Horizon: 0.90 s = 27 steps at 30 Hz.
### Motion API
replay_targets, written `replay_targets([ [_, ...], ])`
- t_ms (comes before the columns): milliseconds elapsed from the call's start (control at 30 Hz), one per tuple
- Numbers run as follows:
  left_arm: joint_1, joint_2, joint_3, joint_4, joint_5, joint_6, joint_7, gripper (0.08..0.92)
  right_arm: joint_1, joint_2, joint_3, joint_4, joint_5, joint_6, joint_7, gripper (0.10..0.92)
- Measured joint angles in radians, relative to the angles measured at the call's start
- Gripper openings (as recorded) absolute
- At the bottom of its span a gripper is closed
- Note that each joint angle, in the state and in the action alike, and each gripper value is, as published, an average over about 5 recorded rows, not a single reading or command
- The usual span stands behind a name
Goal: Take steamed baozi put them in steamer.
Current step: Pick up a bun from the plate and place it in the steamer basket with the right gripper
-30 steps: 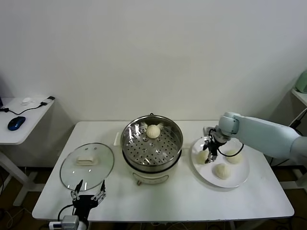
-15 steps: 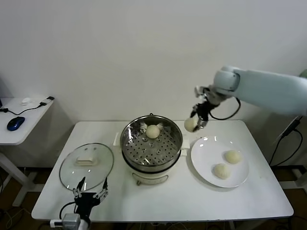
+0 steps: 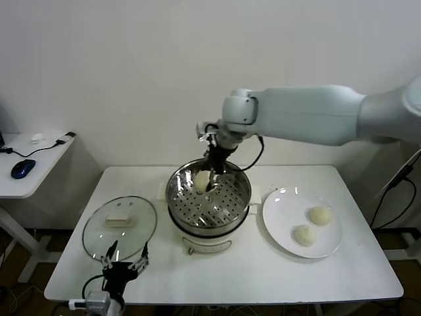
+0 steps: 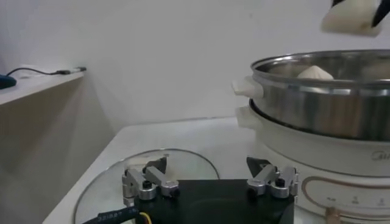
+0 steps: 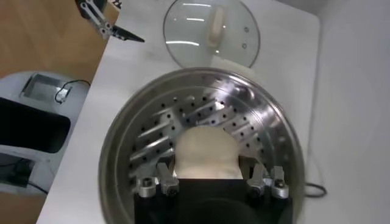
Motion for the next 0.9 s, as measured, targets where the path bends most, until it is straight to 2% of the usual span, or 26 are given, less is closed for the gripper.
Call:
replay_targets([
  [367, -0.006, -0.005, 0.005, 0.008, 0.003, -0.002, 0.001, 0.823, -0.14, 0.088, 0.041, -0.141, -0.043, -0.012, 0.036, 0.69],
  [500, -0.006, -0.007, 0.005, 0.008, 0.004, -0.002, 0.0, 0.823, -0.162, 0.099, 0.055, -0.167, -0.055, -0.008, 0.042, 0.736],
  [633, -0.005, -0.009, 0.005, 0.006, 0.004, -0.002, 0.0, 0.823, -0.167, 0.098, 0.066, -0.174, -0.059, 0.005, 0.039, 0.809],
  [900, 0.003, -0.011, 0.005, -0.008, 0.005, -0.002, -0.001, 0.823, -0.069, 0.028, 0.032, -0.105, -0.067, 0.067, -0.033, 0.823],
])
